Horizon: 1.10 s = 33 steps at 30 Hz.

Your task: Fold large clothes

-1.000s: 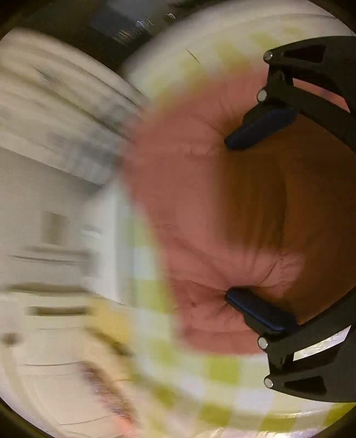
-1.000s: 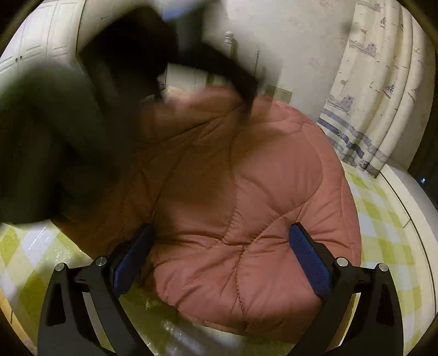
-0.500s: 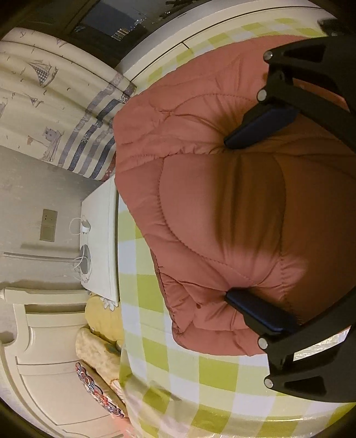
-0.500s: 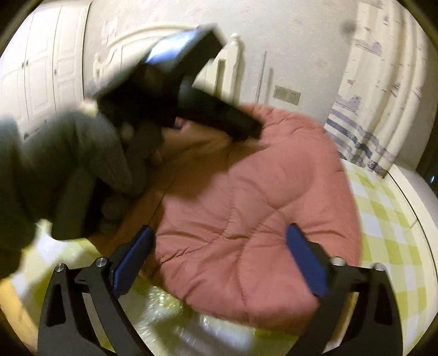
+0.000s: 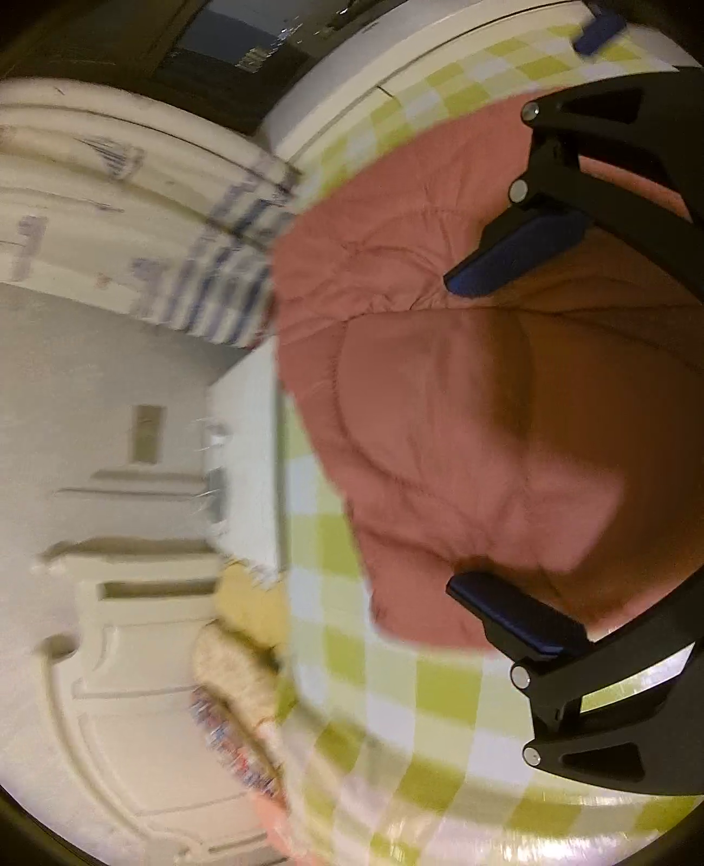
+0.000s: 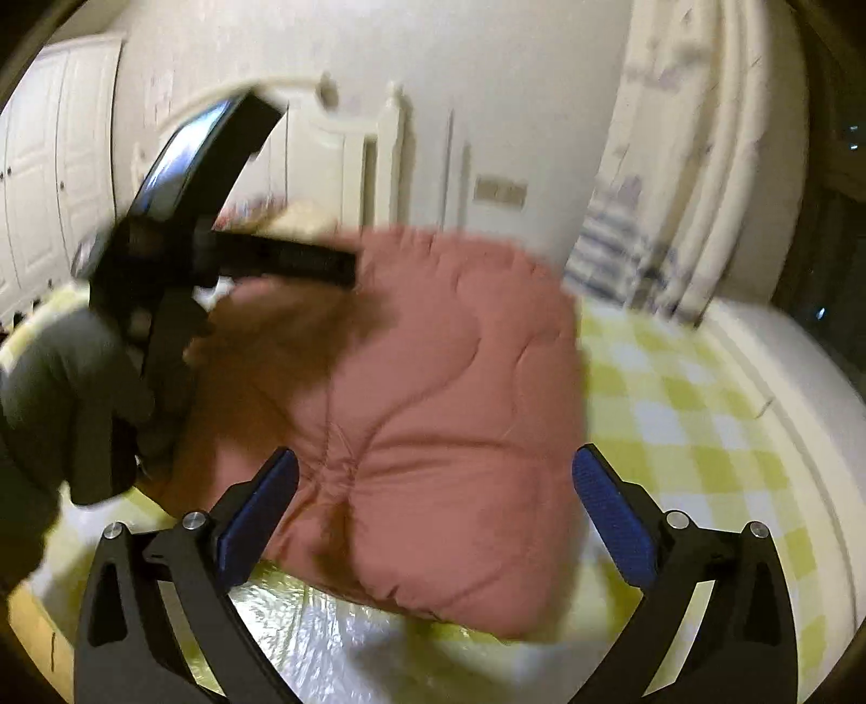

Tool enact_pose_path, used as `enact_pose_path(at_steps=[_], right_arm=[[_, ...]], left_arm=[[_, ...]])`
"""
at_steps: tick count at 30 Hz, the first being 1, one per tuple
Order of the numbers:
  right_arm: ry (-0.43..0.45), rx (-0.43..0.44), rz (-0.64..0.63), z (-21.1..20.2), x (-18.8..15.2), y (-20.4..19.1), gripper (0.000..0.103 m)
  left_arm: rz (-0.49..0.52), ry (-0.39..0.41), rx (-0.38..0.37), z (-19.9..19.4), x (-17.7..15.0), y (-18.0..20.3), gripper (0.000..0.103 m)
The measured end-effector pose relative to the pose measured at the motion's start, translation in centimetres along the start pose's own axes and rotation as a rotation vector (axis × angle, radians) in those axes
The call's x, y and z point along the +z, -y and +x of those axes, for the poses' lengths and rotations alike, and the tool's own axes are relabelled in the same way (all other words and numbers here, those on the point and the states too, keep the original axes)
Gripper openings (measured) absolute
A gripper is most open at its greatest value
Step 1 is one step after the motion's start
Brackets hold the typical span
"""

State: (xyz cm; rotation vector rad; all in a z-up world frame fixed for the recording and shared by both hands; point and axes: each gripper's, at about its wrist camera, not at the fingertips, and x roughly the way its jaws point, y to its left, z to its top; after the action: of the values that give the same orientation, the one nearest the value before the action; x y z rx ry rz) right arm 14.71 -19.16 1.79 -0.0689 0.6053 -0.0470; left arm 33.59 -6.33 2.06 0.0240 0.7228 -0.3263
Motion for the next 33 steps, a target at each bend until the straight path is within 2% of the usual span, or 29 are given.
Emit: enact_pose_path(at_steps=[3,7,13,15,17,19,26,33], right_arm=[[0.079,-0.008,0.025,-3.5,0.4,0.5,0.098],[0.107,0.002,0.054,-6.1,0.5,1.4,0.098],[0.156,0.005,0.109,-9.6,0.0,1.1,0.098],[0.168,-0.005,0.111,-10.5,-0.4,0.7,0.098],[0.181,-0.019,0.114,-11.3,-0.9,0.4,0.098],[0.188,-0.017,0.116,-11.9,-1.2,0.2,0.098],[0.191,-0.005,0.109,-12.3,-1.7,-0.2,0.098],[0.168,0.014,0.135,-11.5,-2.1,0.1,0.098]], left_arm=[[0.014,0.146,0.087,-5.8,-1.3,-0.1,0.101],[0.022,0.208,0.182,-12.1,-3.8,0.2,0.101],[0.065,0.378,0.332,-21.6,-9.4,1.9,0.101],[0.061,0.398,0.301,-23.8,-10.9,2.2,0.101],[0.03,0.39,0.249,-25.1,-12.0,2.0,0.101],[-0.005,0.383,0.23,-26.2,-12.9,1.8,0.101],[-0.002,0.409,0.243,-26.9,-13.7,2.4,0.101],[-0.015,0.356,0.24,-25.2,-13.9,1.9,0.101]])
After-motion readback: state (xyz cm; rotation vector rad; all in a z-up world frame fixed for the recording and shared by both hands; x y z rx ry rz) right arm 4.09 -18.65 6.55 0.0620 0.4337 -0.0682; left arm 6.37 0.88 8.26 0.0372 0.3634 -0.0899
